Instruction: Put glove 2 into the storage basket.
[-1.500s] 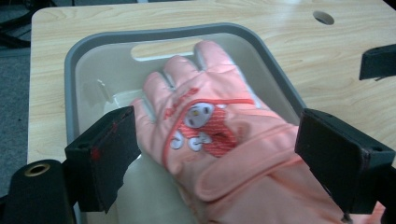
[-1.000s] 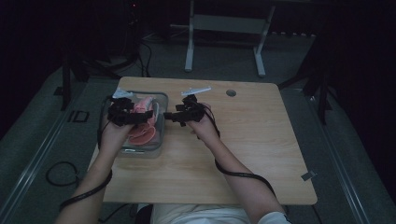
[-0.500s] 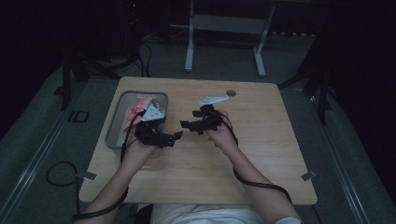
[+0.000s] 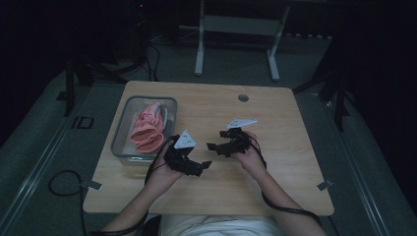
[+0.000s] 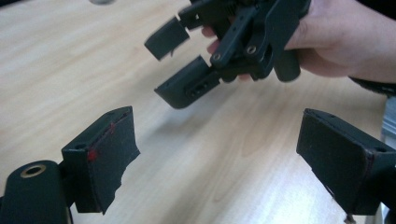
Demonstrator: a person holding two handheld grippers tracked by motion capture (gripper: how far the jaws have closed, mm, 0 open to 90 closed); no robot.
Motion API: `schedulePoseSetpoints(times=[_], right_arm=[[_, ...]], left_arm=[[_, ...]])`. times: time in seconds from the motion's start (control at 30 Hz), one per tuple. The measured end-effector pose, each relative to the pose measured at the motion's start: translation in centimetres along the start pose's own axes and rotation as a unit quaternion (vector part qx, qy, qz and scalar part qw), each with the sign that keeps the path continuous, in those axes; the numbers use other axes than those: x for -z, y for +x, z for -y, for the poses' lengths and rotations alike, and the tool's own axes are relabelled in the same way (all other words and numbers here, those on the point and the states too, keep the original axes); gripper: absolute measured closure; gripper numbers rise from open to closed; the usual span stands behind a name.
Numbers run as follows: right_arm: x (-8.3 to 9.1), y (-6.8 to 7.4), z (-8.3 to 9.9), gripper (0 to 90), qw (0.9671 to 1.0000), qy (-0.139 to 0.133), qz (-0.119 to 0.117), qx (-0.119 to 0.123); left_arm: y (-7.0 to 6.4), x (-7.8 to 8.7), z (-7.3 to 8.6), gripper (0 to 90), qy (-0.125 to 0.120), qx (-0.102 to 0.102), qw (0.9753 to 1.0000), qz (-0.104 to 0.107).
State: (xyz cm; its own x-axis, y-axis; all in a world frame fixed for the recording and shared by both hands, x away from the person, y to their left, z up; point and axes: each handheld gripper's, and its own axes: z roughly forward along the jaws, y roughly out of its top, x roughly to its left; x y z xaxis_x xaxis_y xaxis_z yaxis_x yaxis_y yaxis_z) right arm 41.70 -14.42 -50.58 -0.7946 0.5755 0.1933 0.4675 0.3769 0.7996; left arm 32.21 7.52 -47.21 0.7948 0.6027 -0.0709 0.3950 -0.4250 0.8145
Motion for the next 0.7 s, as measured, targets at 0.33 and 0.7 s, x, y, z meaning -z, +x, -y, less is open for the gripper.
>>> schedulePoseSetpoints(times=[0.33, 0.7], right_arm=[[1.6, -0.7, 3.1, 14.8, 0.9999, -0.004, 0.008, 0.01], [2.6, -0.8, 5.4, 14.8, 0.9989, 0.014, 0.019, 0.04]], left_arm=[[-2.0, -2.5, 1.5, 11.6, 0.024, -0.029, 0.9986, 0.037], [-3.3, -4.7, 3.3, 11.6, 0.019, -0.05, 0.9959, 0.073]])
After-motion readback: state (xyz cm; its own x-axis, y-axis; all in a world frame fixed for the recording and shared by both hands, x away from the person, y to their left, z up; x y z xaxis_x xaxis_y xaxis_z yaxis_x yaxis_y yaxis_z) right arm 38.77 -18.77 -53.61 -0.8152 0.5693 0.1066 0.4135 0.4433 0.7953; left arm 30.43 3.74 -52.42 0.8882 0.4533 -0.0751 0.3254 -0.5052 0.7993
